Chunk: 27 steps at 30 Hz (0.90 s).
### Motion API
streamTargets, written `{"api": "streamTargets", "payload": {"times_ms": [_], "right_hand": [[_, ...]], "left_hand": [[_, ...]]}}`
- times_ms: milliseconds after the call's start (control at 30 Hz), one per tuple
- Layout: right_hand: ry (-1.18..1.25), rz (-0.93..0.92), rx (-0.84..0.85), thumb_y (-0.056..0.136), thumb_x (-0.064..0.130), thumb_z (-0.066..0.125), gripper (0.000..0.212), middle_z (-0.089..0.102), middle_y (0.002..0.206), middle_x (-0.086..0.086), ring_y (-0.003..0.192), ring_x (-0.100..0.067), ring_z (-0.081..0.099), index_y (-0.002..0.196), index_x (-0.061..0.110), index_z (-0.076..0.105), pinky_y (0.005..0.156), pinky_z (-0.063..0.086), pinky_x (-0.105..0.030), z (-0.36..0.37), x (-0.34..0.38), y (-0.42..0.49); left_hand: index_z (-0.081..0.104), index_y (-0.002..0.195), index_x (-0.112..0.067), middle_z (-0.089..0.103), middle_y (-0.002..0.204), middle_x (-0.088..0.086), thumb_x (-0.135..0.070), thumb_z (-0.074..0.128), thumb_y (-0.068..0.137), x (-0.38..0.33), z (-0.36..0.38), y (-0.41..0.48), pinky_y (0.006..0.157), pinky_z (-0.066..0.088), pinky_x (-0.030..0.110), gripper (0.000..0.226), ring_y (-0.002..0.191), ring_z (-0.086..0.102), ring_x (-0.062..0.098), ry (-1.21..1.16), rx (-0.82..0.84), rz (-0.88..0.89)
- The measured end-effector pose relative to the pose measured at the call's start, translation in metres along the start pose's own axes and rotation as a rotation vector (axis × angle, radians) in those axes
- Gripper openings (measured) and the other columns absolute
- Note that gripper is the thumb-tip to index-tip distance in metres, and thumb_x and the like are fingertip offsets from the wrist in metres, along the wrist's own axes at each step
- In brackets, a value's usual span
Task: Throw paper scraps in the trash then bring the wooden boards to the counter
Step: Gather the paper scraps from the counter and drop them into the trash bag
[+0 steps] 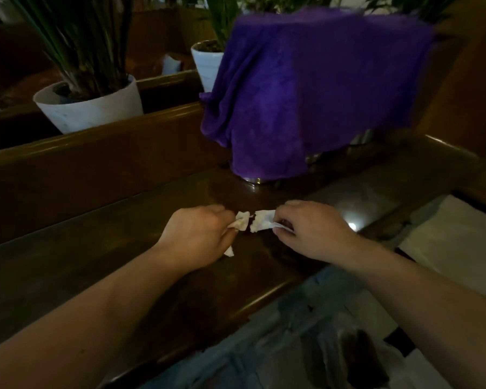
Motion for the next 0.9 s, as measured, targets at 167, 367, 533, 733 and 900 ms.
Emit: {"api": "streamTargets", "payload": {"times_ms": [167,367,533,733,900], "right_hand": [[-0.031,0.208,0.033,0.088,0.036,0.058,0.014,0.048,0.082,0.011,0.072,-0.010,0.044,0.097,0.026,0.062,0.054,0.029,-0.028,-0.012,0.006,-0.080],[-0.084,0.403,0.057,0.087,0.032,0.060,0.011,0.063,0.086,-0.001,0.074,-0.021,0.056,0.089,0.021,0.063,0.054,0.032,-0.031,-0.029,0.003,-0.192],[-0.007,0.558,0.009,0.084,0.027,0.064,0.009,0.062,0.081,-0.003,0.072,-0.024,0.057,0.086,0.018,0.064,0.059,0.049,-0.042,-0.045,-0.022,-0.273],[0.041,0.710,0.000,0.085,0.036,0.061,0.011,0.058,0.079,0.004,0.070,-0.019,0.056,0.085,0.025,0.061,0.059,0.051,-0.040,-0.032,-0.078,-0.353],[0.105,0.708,0.068,0.086,0.035,0.060,0.014,0.063,0.084,-0.001,0.069,-0.017,0.052,0.090,0.022,0.064,0.055,0.038,-0.030,0.001,-0.135,-0.396]], "left_hand": [[0.058,0.096,-0.026,0.056,0.084,-0.008,-0.043,0.045,0.088,-0.060,0.005,-0.005,0.049,0.035,0.027,0.023,0.070,0.054,0.012,-0.119,-0.028,0.181],[0.061,0.083,-0.019,0.059,0.077,0.000,-0.036,0.051,0.088,-0.149,0.016,-0.013,0.047,0.039,0.030,0.020,0.065,0.056,0.021,-0.234,-0.034,0.360],[0.062,0.087,-0.017,0.064,0.087,0.002,-0.035,0.049,0.088,-0.224,0.023,-0.003,0.055,0.043,0.033,0.022,0.078,0.062,0.026,-0.235,-0.021,0.474],[0.058,0.087,-0.016,0.063,0.091,0.005,-0.037,0.045,0.090,-0.310,0.064,0.024,0.055,0.034,0.032,0.025,0.083,0.061,0.028,-0.187,0.016,0.593],[0.058,0.082,-0.015,0.063,0.084,0.006,-0.035,0.049,0.088,-0.362,0.112,0.046,0.051,0.035,0.034,0.023,0.074,0.061,0.030,-0.225,0.074,0.575]]}}
Point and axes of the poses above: each hand's wrist, its own y-axis towards the middle knuckle, its own z-axis out of the palm, x = y × z, the point moved 4 cm from there along y, towards the middle knuckle
